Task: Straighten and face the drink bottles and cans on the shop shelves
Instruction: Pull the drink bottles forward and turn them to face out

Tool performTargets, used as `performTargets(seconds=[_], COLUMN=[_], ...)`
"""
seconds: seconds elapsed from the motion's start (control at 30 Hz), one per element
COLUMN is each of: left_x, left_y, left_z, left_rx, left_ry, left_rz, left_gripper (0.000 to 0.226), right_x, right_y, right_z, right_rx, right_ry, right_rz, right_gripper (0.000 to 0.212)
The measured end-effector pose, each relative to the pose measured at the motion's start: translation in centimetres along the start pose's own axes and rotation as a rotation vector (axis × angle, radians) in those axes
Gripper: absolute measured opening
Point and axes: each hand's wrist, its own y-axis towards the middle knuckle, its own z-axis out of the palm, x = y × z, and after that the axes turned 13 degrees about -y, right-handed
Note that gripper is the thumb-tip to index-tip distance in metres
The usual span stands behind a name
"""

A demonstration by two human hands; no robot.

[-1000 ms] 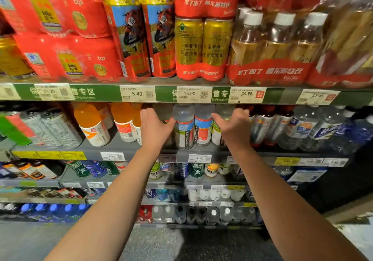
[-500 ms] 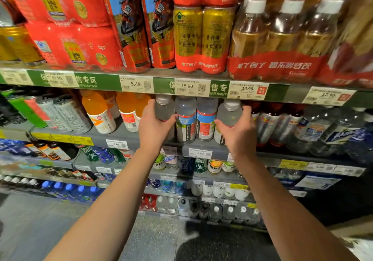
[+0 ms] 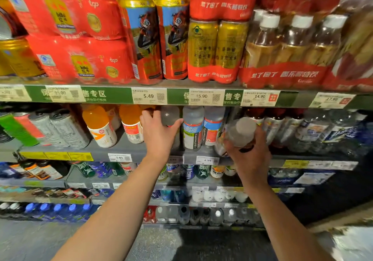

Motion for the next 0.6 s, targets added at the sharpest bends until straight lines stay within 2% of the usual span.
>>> performTargets(seconds=[0.1, 0.17, 0.23, 0.33, 0.43, 0.6], left_x=[-0.1, -0.6, -1.4, -2.6, -3.8, -5.1], left_y=[0.0, -0.9, -2.1, -2.9, -2.7, -1.9], left_z=[-0.1, 0.0, 0.5, 1.9, 3.1, 4.0], left_rx=[-0.031, -0.051, 0.024, 0.169, 0.259, 0.212], left_ry=[-0.062, -0.149, -0.191, -0.131, -0.012, 0.064], left_rz=[-0.023, 0.051, 0.139, 0.189, 0.133, -0.04], left_gripper=[0.061, 0.059, 0.054, 0.052, 0.051, 0.056], right_x=[0.7, 0.9, 0.8, 0.3, -0.5, -1.9], right_y=[-0.6, -1.1, -1.4, -1.5, -1.6, -1.5], right_z=[0.2, 0.0, -0.3, -1.0, -1.8, -3.5], right_rx=[-0.047, -0.089, -0.104, -0.11, -0.112, -0.094], right_ry=[0.021, 0.038, 0.051, 0.06, 0.108, 0.143], right_rz=[0.016, 0.028, 0.049, 0.059, 0.045, 0.006], right_gripper=[0.067, 0.064, 0.063, 0.061, 0.064, 0.061])
